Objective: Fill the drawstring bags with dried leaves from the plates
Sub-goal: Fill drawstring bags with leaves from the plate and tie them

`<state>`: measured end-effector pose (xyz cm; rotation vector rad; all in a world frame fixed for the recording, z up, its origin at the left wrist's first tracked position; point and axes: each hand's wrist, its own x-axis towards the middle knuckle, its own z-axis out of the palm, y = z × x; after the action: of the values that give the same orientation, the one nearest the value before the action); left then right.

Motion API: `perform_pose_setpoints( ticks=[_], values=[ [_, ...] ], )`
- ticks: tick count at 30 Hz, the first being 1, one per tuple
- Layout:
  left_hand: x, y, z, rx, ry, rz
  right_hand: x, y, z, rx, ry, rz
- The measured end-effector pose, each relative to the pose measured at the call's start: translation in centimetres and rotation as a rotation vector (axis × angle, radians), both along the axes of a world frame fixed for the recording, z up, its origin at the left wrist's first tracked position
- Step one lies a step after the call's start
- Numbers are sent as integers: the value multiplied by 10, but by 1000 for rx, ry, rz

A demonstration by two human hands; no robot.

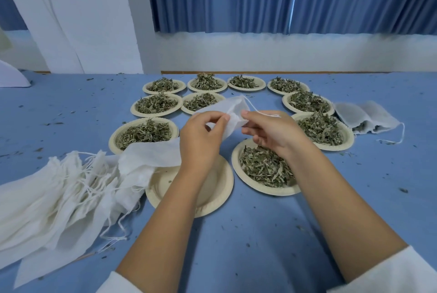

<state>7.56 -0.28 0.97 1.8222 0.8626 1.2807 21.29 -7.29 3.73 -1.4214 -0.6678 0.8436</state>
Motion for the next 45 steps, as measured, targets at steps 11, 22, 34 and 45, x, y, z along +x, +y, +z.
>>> perform_pose_setpoints(
  ticks=[11, 22, 34, 45],
  values=[
    [-2, -4, 18, 107, 173, -185, 9, -12, 1, 46, -639, 46],
    [-2, 1, -4, -39, 215, -225, 31, -10, 0, 237, 346, 57],
    [4, -2, -10, -52, 143, -143, 21, -20, -3, -159, -568, 86],
    [2, -5, -4, -89, 56, -55, 9, -15, -10, -75, -832, 54]
  ],
)
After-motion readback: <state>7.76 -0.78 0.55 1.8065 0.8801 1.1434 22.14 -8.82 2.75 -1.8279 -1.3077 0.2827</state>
